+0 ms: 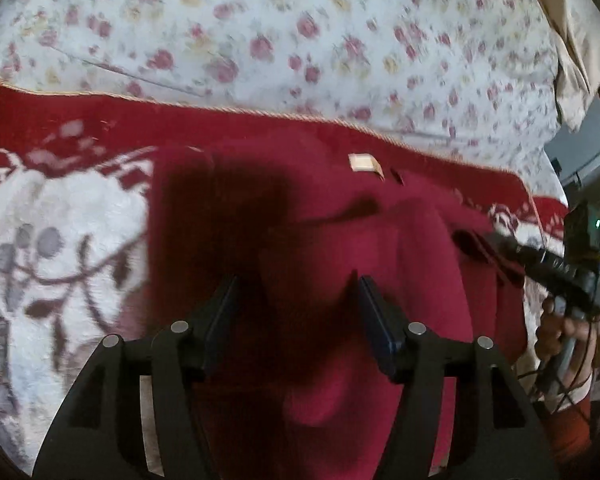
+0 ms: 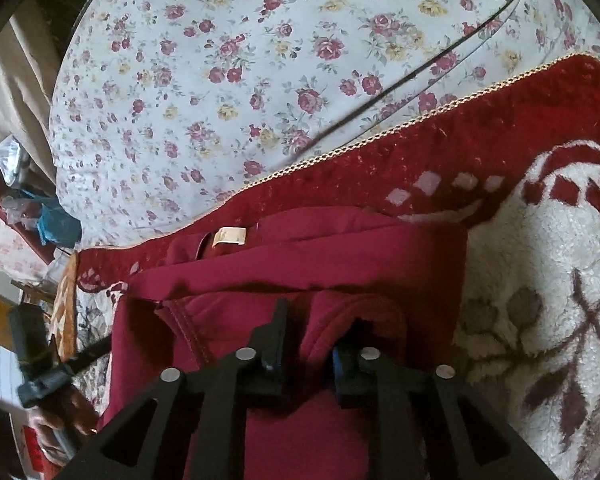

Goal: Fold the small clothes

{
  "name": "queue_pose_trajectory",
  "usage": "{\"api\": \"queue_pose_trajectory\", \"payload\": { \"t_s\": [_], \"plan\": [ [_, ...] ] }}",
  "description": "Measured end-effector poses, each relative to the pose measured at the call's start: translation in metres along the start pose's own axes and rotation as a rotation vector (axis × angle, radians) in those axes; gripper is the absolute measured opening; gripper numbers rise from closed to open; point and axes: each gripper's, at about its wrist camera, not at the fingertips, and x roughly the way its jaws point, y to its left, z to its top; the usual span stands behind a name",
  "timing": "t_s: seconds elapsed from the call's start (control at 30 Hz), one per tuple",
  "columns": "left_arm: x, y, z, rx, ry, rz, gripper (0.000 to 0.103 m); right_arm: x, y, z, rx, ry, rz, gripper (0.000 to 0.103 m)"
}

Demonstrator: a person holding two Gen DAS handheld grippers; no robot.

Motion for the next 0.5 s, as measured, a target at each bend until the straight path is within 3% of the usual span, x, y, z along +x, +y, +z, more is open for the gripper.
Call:
{"api": "queue_pose_trajectory", "payload": {
  "t_s": [0.03, 0.07, 0.2, 0.3, 0.43, 0.5],
  "plan": [
    [0.002, -0.005, 0.000, 0.022, 0.003, -0.005, 0.027, -0.001, 0.000, 0.000, 0.002, 0.000, 0.007, 0.021],
    [0.003, -0.009, 0.000, 0.038, 0.008, -0.004, 0.011, -0.001, 0.001, 0.000, -0.003, -0.001, 0.010, 0.021],
    [-0.012, -0.016, 0.015, 0.074, -0.050, -0.011, 0.009, -0.015, 0.008, 0.003, -0.046, -0.041, 0.035, 0.021],
    [-0.026, -0.007, 0.039, 0.034, -0.124, 0.002, 0.009, -0.027, 0.006, 0.011, -0.007, -0.080, 0.080, 0.019],
    [-0.021, 0.008, 0.075, 0.005, -0.214, 0.131, 0.009, -0.013, -0.007, 0.028, 0.084, -0.093, 0.048, 0.019],
    [-0.003, 0.019, 0.092, -0.044, -0.214, 0.179, 0.009, 0.002, -0.017, 0.037, 0.147, -0.069, 0.066, 0.019]
  ]
}}
